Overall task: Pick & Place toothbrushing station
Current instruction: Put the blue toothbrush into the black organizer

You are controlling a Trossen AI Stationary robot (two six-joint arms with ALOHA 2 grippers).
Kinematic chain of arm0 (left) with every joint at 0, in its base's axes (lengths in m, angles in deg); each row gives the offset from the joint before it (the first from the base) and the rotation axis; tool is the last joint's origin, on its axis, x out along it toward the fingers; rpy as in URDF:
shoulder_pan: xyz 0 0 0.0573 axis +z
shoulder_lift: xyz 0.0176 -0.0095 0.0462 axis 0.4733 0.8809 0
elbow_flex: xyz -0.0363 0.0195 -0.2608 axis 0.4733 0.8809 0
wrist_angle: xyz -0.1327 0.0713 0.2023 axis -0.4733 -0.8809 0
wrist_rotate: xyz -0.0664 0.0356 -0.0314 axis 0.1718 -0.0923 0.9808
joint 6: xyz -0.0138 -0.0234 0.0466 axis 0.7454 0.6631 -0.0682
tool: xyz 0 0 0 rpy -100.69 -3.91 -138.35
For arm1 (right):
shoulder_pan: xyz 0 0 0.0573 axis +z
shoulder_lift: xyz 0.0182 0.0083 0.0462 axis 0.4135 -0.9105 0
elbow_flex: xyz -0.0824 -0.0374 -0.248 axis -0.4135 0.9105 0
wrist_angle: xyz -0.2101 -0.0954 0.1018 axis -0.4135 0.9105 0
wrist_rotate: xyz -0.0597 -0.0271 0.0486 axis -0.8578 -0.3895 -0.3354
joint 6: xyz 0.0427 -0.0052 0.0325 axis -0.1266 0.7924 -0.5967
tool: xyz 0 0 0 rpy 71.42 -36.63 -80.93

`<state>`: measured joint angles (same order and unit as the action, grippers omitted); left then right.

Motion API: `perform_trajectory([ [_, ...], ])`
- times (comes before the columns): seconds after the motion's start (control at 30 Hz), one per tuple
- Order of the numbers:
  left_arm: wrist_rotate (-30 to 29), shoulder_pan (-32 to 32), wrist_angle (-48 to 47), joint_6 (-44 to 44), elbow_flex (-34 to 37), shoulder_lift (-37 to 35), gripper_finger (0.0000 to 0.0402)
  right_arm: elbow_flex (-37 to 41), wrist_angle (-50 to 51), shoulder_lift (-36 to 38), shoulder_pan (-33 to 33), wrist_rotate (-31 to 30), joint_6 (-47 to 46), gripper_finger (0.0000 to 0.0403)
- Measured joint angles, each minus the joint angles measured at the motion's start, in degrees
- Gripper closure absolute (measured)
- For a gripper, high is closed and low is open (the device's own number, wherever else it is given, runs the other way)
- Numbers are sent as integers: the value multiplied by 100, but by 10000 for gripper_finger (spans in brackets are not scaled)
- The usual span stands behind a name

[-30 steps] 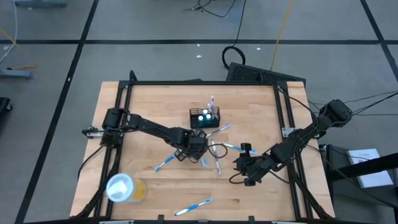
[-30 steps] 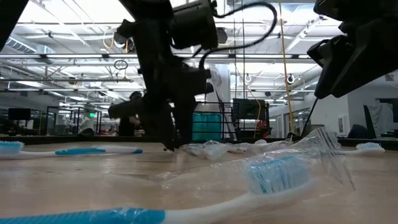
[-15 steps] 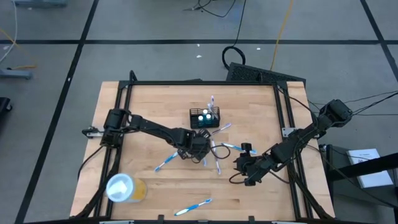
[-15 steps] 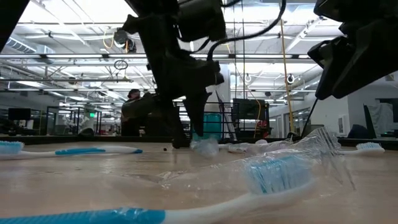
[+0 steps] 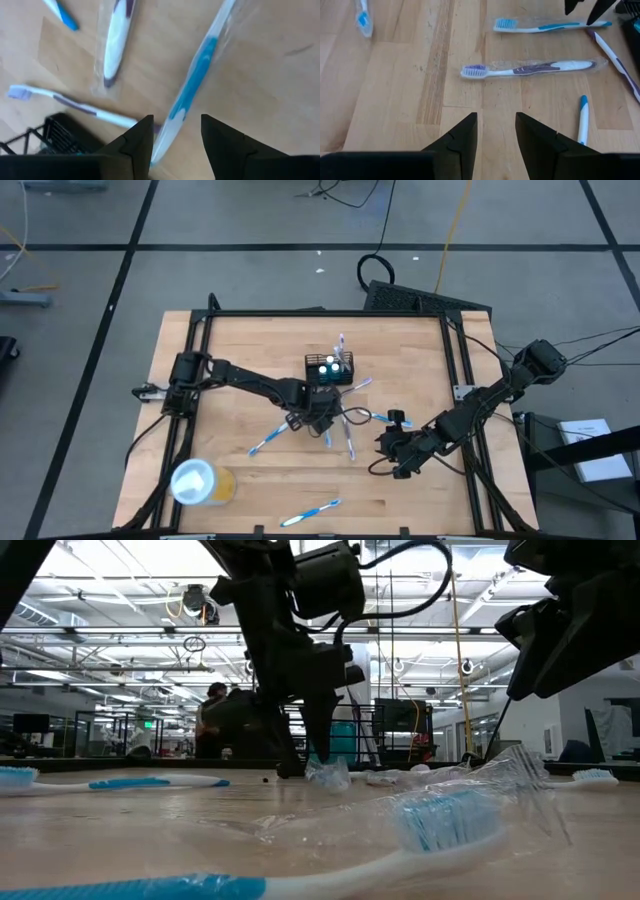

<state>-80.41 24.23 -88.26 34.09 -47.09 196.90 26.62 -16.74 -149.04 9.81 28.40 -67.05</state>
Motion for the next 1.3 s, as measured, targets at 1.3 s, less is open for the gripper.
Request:
perform_trajectory([
  [1.3, 981, -198, 26, 3237, 26, -23, 382, 2, -157, 0, 100, 157, -156, 275],
])
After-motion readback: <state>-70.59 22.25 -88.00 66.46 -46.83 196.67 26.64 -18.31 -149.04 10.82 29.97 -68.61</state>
